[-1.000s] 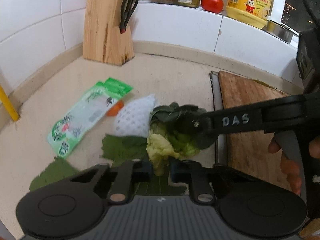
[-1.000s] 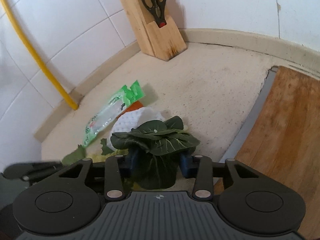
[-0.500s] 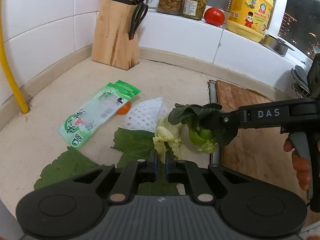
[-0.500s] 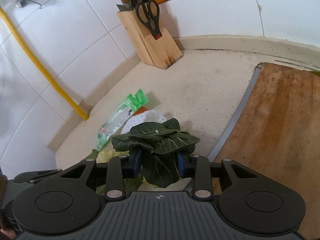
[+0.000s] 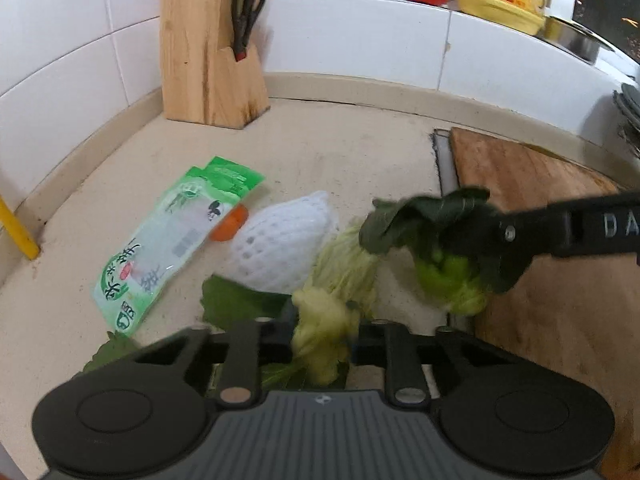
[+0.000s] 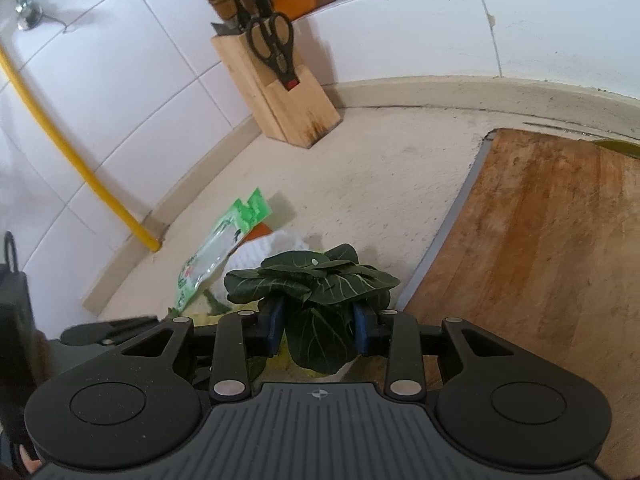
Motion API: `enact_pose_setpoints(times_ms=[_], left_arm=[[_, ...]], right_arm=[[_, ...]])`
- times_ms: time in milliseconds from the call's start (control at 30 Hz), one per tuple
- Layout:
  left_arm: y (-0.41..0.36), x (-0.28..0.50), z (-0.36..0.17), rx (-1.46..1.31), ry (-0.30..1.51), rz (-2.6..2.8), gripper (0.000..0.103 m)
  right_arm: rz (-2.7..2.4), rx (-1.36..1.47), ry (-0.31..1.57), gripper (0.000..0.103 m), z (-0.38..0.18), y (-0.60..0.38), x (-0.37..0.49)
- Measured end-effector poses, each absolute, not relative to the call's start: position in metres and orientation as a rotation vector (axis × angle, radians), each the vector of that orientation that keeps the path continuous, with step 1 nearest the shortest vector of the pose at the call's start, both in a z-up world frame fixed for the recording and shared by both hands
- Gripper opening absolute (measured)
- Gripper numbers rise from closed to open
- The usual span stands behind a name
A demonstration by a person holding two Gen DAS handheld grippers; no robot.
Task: Collect trash
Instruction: 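Lift the cabbage leaves and bok choy off the pile with both tools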
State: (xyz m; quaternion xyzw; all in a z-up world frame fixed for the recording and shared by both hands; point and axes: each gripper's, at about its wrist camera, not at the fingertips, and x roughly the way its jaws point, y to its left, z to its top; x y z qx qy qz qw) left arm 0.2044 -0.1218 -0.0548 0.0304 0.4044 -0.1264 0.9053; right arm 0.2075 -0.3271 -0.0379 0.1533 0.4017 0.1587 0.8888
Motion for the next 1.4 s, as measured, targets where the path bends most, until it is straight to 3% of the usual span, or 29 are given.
enact_pose_setpoints(times_ms=[67, 167, 500, 600, 733, 833, 933, 1200, 1333, 1400], left_arm=[[-0.118, 0.198, -0.051, 0.041, 0.849, -0.302, 0.006], [-0.107, 0.176, -0.042, 0.004, 0.856, -0.351, 0.005], [-0.087, 0.12, -0.024, 0.006, 0.852, -0.434, 0.006], [-0.09, 0.122, -0.035, 0.045, 0.864, -0.398, 0.011], [-0.091, 0.121, -0.038, 0.058, 0.845, -0.389, 0.031], [-0.091, 0.116, -0.031, 0.089, 0.785, -0.387, 0.041], [-0.092, 0.117, -0.027, 0.113, 0.75, -0.404, 0.062], [-0.118, 0.147, -0.046, 0.228, 0.794, -0.39, 0.062], [-0.122, 0.161, -0.063, 0.218, 0.89, -0.37, 0.04], [-0.123, 0.16, -0.065, 0.22, 0.892, -0.373, 0.035]], right_arm=[[0.32, 0.327, 0.824, 0.041, -0.036, -0.331, 0.207], [0.312, 0.344, 0.81, 0.041, -0.032, -0.337, 0.203], [0.319, 0.348, 0.802, 0.041, -0.028, -0.335, 0.193], [0.321, 0.33, 0.829, 0.041, -0.034, -0.328, 0.194], [0.324, 0.299, 0.851, 0.041, -0.039, -0.321, 0.192], [0.323, 0.276, 0.855, 0.041, -0.04, -0.318, 0.191], [0.32, 0.271, 0.864, 0.041, -0.043, -0.317, 0.192], [0.346, 0.265, 0.871, 0.041, -0.045, -0.313, 0.196], [0.348, 0.251, 0.882, 0.043, -0.048, -0.31, 0.199], [0.353, 0.238, 0.885, 0.045, -0.05, -0.308, 0.2]])
